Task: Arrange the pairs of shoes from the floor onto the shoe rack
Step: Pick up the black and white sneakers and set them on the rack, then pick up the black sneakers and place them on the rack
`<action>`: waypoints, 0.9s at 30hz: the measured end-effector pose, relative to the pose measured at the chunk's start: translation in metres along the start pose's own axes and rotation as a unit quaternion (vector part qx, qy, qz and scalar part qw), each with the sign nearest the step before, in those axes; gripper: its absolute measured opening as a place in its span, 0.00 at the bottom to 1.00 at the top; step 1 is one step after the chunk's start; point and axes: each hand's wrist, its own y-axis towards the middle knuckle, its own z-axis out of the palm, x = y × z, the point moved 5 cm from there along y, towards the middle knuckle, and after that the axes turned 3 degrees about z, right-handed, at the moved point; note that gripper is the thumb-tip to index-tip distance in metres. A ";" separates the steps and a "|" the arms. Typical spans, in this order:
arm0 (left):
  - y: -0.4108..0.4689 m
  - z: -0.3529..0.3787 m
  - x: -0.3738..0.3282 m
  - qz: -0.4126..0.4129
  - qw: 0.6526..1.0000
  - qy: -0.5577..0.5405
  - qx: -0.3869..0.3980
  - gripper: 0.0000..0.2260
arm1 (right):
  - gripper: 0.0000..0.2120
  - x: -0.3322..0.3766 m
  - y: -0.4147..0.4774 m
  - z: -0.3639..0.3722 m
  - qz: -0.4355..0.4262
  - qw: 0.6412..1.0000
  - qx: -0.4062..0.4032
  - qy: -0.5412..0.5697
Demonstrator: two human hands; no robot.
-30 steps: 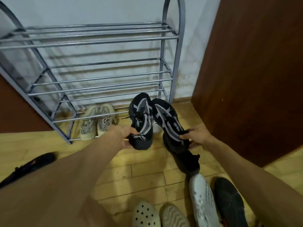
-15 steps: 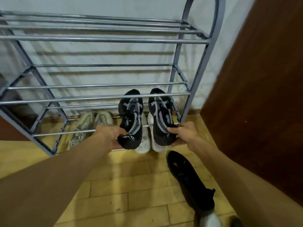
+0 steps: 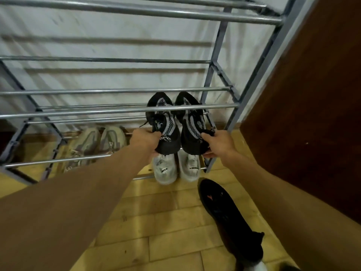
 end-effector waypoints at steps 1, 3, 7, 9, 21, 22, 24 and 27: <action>-0.001 0.000 0.001 0.009 1.000 0.011 -0.007 0.10 | 0.09 -0.002 -0.001 0.001 -0.005 1.000 -0.004 -0.007; -0.008 0.002 0.003 0.023 0.999 0.035 -0.002 0.15 | 0.10 -0.003 -0.005 0.001 -0.023 0.999 -0.011 -0.025; -0.032 0.007 0.002 0.052 0.994 0.094 0.003 0.23 | 0.15 -0.005 -0.029 -0.005 -0.048 0.996 0.028 -0.070; -0.054 0.001 0.000 0.072 0.982 0.157 -0.070 0.28 | 0.14 -0.010 -0.048 -0.014 -0.051 0.992 0.045 -0.106; -0.238 0.049 0.049 0.106 0.910 0.317 0.244 0.08 | 0.16 -0.099 -0.193 -0.103 0.047 0.955 0.157 -0.249; -0.252 0.053 0.054 0.108 0.900 0.330 0.266 0.08 | 0.16 -0.110 -0.203 -0.111 0.055 0.956 0.154 -0.243; -0.273 0.060 0.066 0.108 0.886 0.342 0.295 0.07 | 0.16 -0.132 -0.218 -0.124 0.066 0.955 0.152 -0.246; -0.292 0.062 0.083 0.104 0.870 0.363 0.316 0.07 | 0.17 -0.163 -0.233 -0.135 0.081 0.949 0.151 -0.264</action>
